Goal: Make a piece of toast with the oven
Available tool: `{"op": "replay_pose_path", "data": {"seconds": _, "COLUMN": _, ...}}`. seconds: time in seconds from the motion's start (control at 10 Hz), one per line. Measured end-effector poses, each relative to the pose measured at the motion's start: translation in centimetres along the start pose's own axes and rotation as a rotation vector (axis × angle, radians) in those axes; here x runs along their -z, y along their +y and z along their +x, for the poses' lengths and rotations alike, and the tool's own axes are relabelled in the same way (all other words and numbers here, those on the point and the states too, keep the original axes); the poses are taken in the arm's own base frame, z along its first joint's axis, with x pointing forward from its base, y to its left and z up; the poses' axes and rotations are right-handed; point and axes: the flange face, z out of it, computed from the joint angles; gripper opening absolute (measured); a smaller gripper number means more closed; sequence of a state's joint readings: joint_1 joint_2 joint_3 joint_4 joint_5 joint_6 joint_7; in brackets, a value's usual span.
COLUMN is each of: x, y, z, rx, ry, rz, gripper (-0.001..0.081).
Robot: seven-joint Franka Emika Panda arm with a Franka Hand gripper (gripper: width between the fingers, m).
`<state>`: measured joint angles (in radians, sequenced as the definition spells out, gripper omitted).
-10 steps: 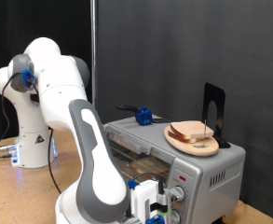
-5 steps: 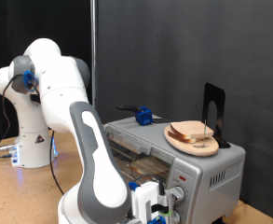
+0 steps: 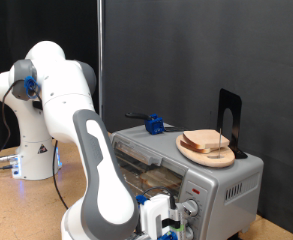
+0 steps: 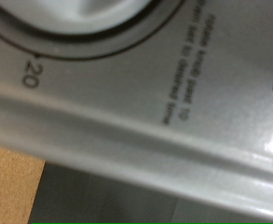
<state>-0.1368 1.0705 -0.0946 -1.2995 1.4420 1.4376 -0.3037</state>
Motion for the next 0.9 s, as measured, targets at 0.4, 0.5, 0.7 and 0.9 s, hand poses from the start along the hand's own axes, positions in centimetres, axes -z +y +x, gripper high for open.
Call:
{"op": "replay_pose_path", "data": {"seconds": 0.4, "x": -0.05, "y": 0.29, "z": -0.36, "rx": 0.189, "ry": 0.038, "rz": 0.026, "gripper": 0.0331}}
{"op": "replay_pose_path", "data": {"seconds": 0.5, "x": -0.06, "y": 0.28, "z": -0.36, "rx": 0.212, "ry": 0.038, "rz": 0.026, "gripper": 0.0331}}
{"op": "replay_pose_path", "data": {"seconds": 0.7, "x": -0.06, "y": 0.29, "z": -0.35, "rx": 0.272, "ry": 0.040, "rz": 0.028, "gripper": 0.0331}}
{"op": "replay_pose_path", "data": {"seconds": 0.9, "x": -0.05, "y": 0.33, "z": -0.36, "rx": 0.357, "ry": 0.044, "rz": 0.033, "gripper": 0.0332}}
